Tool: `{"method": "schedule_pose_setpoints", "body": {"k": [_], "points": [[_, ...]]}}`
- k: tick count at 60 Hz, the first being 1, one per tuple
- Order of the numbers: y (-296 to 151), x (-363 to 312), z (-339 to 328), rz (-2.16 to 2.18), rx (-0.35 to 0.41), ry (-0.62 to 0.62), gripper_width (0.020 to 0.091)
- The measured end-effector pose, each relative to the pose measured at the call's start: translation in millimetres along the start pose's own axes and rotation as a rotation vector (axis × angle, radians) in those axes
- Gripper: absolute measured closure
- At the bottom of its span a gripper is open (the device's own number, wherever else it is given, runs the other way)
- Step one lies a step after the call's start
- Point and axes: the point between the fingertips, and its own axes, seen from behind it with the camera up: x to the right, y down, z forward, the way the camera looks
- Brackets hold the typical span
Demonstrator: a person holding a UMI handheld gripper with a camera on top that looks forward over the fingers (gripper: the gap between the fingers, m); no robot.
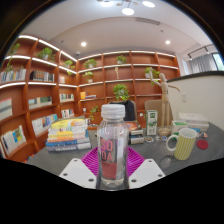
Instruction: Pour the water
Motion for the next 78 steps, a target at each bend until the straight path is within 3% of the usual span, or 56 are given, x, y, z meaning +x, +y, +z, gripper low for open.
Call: {"method": "schedule_pose_setpoints", "body": {"k": [6, 15, 24, 52, 67, 78], "points": [[-32.7, 15.1, 2.0, 0.253, 0.057, -0.032, 0.0753], [-92.4, 49.2, 4.9, 0.703, 0.204, -0.113, 0.0754], [-123.9, 98.9, 10.4, 1.15, 0.313, -0.164, 0.0757], [-119.6, 193.7, 27.8, 2.038, 0.479, -0.233, 0.0757], [-106.6, 187.3, 34.3, 2.069, 0.417, -0.218, 0.0756], [-121.1, 160.7, 38.8, 1.753, 0.306, -0.194, 0.0755]]}}
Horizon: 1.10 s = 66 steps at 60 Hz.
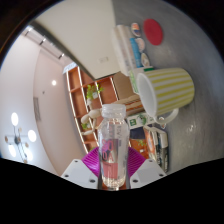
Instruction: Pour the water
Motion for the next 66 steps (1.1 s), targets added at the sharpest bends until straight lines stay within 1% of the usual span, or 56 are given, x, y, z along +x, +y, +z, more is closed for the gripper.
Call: {"method": "schedule_pose_setpoints", "body": {"k": [6, 9, 13, 16, 21, 29, 31, 35, 36, 38, 47, 56, 66], "points": [[6.3, -15.4, -4.0, -0.447, -0.05, 0.061, 0.0755], [0.2, -27.1, -5.8, -0.661, -0.053, 0.086, 0.0754], [-20.4, -35.1, -8.0, -0.929, -0.039, 0.13, 0.0754], [-33.9, -45.0, -12.2, -1.106, -0.023, 0.185, 0.0754], [-71.4, -52.6, -14.7, -1.378, 0.028, 0.281, 0.0754], [-146.4, -53.6, -16.5, -1.708, 0.129, 0.418, 0.074], [-145.1, -62.3, -24.4, -1.755, 0.141, 0.451, 0.074], [-162.9, -63.0, -30.2, -1.802, 0.156, 0.483, 0.074], [-187.1, -52.3, -21.3, -1.811, 0.163, 0.476, 0.074], [-186.4, -56.3, -27.5, -1.809, 0.178, 0.494, 0.0741], [-243.7, -39.4, -31.6, -1.824, 0.233, 0.568, 0.0742], [-274.2, -18.3, -25.8, -1.833, 0.239, 0.587, 0.0741], [-290.1, 15.5, -24.9, -1.818, 0.197, 0.611, 0.0741]]}}
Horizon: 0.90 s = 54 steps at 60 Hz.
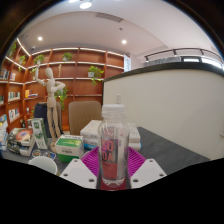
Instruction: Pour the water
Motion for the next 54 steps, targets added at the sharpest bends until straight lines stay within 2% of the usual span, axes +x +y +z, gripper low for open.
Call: {"method": "schedule_pose_setpoints", "body": {"k": [3, 6, 19, 21, 25, 28, 31, 39, 42, 54], "points": [[11.6, -0.1, 2.0, -0.004, -0.018, -0.004, 0.0734], [8.2, 0.4, 2.6, 0.014, 0.011, -0.004, 0.0734], [7.4, 5.8, -1.1, 0.074, 0.042, -0.015, 0.0607], [10.7, 5.7, -1.7, 0.089, 0.028, -0.018, 0.0567], [20.5, 1.3, -4.1, 0.101, -0.015, -0.038, 0.0414], [25.5, -0.1, -10.4, 0.096, -0.038, -0.055, 0.0358], [25.9, -3.7, -19.5, 0.087, -0.042, -0.077, 0.035], [33.1, -8.1, -58.6, 0.024, -0.075, -0.103, 0.0275], [37.7, -8.1, -79.6, -0.018, -0.105, -0.111, 0.0268], [17.7, -20.9, -163.7, -0.105, -0.099, -0.164, 0.0267]]}}
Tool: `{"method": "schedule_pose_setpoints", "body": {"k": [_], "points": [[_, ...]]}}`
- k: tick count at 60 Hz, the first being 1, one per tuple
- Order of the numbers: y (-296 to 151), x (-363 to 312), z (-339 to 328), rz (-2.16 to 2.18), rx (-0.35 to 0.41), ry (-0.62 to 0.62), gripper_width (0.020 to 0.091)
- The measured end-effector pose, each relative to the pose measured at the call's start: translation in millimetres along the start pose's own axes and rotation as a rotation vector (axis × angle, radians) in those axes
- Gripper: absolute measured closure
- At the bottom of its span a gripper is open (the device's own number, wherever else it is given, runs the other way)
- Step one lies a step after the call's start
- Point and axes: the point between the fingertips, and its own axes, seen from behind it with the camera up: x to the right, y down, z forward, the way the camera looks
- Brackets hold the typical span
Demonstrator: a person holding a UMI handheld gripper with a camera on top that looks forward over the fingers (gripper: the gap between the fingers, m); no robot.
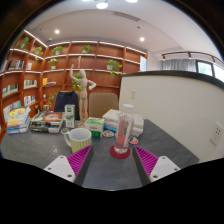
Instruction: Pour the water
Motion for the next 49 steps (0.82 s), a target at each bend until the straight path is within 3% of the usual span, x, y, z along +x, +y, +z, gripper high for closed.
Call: {"method": "schedule_pose_setpoints", "body": {"k": [20, 49], "points": [[-31.5, -51.2, -82.0, 0.063, 0.042, -0.125, 0.0253], [-46.9, -94.6, -115.0, 0.009, 0.07, -0.221, 0.0246]]}}
